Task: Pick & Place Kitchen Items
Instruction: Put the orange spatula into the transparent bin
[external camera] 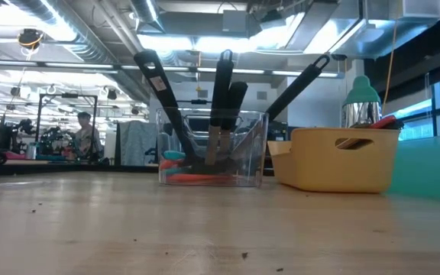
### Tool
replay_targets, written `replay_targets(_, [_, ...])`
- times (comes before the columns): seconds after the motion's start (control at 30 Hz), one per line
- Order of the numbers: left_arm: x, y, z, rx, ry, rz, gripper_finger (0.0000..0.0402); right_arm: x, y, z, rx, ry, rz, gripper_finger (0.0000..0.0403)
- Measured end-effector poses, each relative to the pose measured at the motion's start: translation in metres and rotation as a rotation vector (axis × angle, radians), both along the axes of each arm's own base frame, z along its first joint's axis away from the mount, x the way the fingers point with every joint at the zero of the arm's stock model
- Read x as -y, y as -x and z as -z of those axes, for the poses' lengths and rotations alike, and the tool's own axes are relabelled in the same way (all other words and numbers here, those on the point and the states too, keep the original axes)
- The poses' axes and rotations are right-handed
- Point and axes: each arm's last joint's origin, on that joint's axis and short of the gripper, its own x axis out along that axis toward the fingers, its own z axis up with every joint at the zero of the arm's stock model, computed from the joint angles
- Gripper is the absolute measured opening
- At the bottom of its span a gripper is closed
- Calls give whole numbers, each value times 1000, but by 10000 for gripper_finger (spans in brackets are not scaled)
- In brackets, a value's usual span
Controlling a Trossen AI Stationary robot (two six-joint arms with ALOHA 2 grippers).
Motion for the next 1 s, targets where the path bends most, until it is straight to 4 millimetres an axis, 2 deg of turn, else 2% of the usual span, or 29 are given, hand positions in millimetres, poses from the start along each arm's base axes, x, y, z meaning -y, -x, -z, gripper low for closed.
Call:
replay_targets(0.2, [-22,-3,-18,61,110,-50,140,0,0,1,-11,-9,0,119])
replay_targets(0.37, [-51,8,-7,102,343,-73,163,0,0,2,-21,-19,2,119])
replay_targets(0.5, [-66,23,-7,135,398,-9,172,0,0,2,-26,-20,3,119])
replay_targets(0.6, [-76,32,-6,97,414,-9,173,0,0,3,-27,-19,3,119])
replay_targets(0.73, [-80,36,2,61,463,-7,171,1,-1,3,-32,-12,6,119])
replay_targets(0.87, [-79,28,16,7,507,31,169,5,-4,4,-40,-2,16,119])
replay_targets(1.0, [-78,21,25,-37,467,67,169,8,-8,6,-53,-7,27,119])
